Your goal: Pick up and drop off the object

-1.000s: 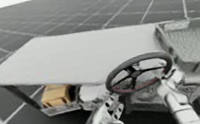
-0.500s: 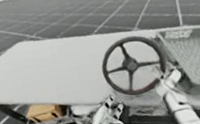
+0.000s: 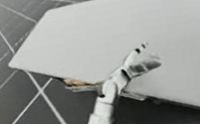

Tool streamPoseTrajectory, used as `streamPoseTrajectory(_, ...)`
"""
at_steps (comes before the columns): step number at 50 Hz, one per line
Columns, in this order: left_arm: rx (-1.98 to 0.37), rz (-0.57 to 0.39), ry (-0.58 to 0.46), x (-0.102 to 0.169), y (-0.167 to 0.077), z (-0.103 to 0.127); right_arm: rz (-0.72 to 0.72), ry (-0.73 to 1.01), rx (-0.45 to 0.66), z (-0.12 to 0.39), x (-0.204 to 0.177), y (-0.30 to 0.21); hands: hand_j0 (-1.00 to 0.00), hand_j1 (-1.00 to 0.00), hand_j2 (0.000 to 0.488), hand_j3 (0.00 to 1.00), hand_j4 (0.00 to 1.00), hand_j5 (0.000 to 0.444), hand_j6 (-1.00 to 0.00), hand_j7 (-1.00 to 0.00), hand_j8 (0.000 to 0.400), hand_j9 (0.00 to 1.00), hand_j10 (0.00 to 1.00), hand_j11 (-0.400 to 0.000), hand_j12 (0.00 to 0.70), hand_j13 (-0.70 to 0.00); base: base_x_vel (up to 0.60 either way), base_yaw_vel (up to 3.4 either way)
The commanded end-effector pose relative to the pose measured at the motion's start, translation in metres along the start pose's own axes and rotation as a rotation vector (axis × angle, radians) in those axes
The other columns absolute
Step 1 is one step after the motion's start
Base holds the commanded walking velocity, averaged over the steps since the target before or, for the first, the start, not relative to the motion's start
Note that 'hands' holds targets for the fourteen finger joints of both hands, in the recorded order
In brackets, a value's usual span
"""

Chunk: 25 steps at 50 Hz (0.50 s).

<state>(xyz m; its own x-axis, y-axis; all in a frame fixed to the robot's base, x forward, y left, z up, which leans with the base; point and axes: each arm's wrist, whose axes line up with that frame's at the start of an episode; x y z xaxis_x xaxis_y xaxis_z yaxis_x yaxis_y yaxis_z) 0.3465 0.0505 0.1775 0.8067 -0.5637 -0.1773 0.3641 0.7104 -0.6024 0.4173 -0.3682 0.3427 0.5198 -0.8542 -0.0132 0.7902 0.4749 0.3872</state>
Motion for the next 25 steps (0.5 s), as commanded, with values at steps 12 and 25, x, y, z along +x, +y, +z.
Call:
streamPoseTrajectory(12, 0.111, -0.087, 0.055, 0.006, -0.063, -0.023, -0.299, -0.036, 0.113, 0.07, 0.086, -0.157, 0.0, 0.0, 0.0, 1.0, 1.0, 0.0, 0.0, 0.0, 0.0, 1.0, 1.0, -0.4, 0.0, -0.7, 0.0, -0.48)
streamPoseTrajectory(25, 0.022, 0.028, 0.067, 0.006, -0.047, -0.031, -0.388, 0.184, -0.057, -0.036, 0.107, -0.179, 0.0, 0.0, 0.0, 0.0, 0.0, 0.0, 0.0, 0.0, 0.0, 0.0, 0.0, 0.0, 0.0, 0.0, 0.0, -0.21)
